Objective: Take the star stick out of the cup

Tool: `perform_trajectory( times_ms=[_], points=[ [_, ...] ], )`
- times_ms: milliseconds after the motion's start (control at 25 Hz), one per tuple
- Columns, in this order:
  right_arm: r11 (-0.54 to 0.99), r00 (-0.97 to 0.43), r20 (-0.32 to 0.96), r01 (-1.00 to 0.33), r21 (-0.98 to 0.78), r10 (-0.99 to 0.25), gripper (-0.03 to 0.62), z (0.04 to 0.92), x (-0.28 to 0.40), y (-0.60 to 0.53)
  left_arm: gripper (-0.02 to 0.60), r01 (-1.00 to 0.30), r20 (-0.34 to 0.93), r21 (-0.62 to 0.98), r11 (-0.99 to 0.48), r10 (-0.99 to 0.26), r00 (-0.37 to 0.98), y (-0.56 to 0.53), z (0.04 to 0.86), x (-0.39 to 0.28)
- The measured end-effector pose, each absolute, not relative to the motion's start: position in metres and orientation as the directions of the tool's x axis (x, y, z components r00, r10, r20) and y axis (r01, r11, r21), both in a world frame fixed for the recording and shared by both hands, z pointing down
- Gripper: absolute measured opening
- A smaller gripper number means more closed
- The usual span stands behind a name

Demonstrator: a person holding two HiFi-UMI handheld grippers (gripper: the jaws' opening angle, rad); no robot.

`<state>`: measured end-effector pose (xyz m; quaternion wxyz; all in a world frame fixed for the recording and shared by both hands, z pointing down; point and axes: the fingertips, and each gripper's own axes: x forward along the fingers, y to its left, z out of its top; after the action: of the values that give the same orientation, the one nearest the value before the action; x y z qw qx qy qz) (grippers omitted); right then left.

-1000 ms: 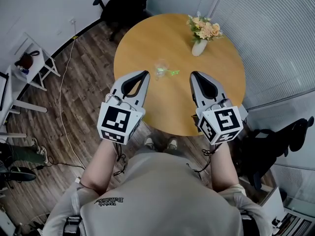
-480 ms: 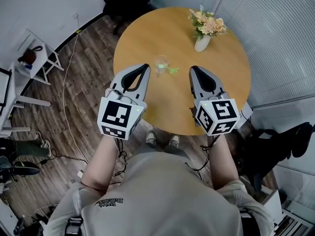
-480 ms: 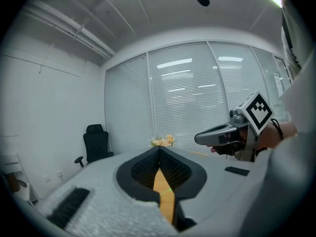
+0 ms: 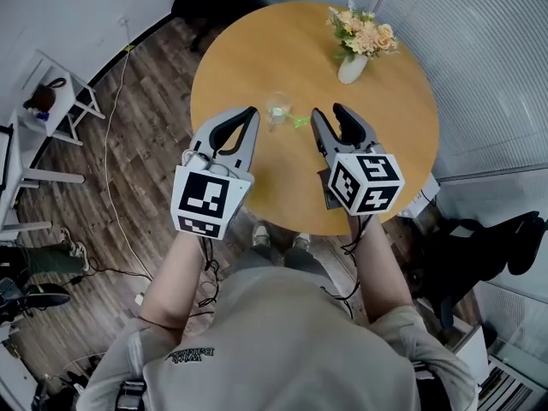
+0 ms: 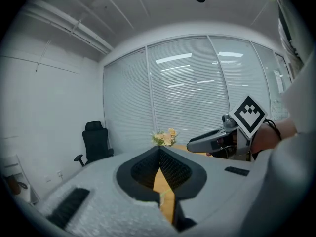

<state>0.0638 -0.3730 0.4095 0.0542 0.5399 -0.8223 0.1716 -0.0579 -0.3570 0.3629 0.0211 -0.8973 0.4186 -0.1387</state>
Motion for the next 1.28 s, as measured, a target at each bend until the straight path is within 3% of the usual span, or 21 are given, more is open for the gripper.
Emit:
perform_trajectory(
  times_ms=[640, 1000, 1160, 1280],
  points=[
    [0.233, -0.408, 0.480, -0.894, -0.383, -0.777, 0.170, 0.529, 0.054, -0.409, 0.020, -0.753, 0.324, -0.108, -0.649, -0.739, 0.590, -0.383, 0.418, -0.063],
    [0.193, -0.439, 0.511, -0.865, -0.463, -0.739, 0.167, 0.570, 0.046, -0.414, 0.020, -0.755, 0.373, -0.089, -0.650, -0.725, 0.579, -0.381, 0.445, -0.067],
    [0.213, -0.452, 0.516, -0.864, -0.456, -0.728, 0.063, 0.575, 0.045, -0.412, 0.020, -0.761, 0.380, -0.085, -0.643, -0.727, 0.572, -0.378, 0.449, -0.069],
    [0.225, -0.443, 0.515, -0.874, -0.431, -0.734, 0.046, 0.574, 0.046, -0.409, 0.020, -0.765, 0.382, -0.083, -0.638, -0.729, 0.567, -0.373, 0.449, -0.073]
  ],
)
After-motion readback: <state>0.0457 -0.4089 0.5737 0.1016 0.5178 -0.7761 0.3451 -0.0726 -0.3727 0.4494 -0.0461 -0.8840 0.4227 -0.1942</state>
